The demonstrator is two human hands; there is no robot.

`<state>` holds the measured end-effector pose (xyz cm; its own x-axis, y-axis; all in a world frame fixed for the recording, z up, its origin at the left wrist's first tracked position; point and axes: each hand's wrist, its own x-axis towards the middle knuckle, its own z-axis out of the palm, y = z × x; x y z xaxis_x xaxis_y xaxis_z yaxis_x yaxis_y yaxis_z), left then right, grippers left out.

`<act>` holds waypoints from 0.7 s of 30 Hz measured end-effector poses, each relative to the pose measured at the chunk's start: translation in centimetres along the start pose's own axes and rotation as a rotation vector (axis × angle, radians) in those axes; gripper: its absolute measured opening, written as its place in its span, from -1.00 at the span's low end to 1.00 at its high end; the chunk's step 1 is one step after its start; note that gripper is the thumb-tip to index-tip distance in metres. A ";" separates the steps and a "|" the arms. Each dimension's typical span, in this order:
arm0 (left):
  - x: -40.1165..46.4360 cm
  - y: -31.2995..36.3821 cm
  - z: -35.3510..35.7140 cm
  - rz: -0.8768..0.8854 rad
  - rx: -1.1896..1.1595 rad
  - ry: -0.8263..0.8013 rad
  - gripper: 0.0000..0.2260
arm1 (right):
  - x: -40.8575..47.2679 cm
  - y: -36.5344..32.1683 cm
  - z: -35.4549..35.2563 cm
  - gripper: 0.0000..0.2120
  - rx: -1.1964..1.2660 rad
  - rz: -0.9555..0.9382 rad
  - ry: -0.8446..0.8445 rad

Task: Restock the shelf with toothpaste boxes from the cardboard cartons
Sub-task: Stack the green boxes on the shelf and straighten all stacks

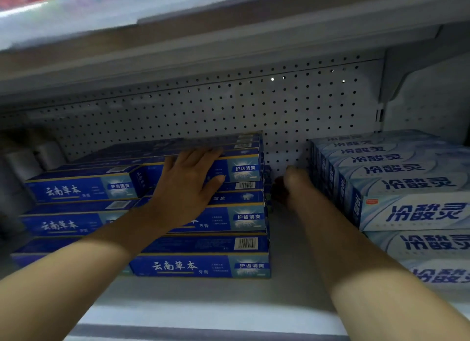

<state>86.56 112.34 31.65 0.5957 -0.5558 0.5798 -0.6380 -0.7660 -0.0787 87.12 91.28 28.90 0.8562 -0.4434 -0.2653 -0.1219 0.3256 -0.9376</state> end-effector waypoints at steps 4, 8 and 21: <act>-0.9 0.3 0.3 0.014 0.000 0.008 -0.41 | -0.9 0.6 -0.2 -0.60 0.030 0.001 -0.011; -1.0 0.2 0.5 0.008 0.010 0.003 -0.39 | -1.1 1.0 -0.1 -0.74 0.020 -0.006 -0.018; -3.9 0.8 -0.4 0.057 0.046 0.037 -0.42 | -3.9 1.1 -1.8 -0.64 -0.109 0.045 -0.140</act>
<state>83.55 114.05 29.71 0.5401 -0.5875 0.6026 -0.6470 -0.7478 -0.1492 82.72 91.92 28.52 0.9091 -0.3077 -0.2809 -0.2090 0.2464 -0.9464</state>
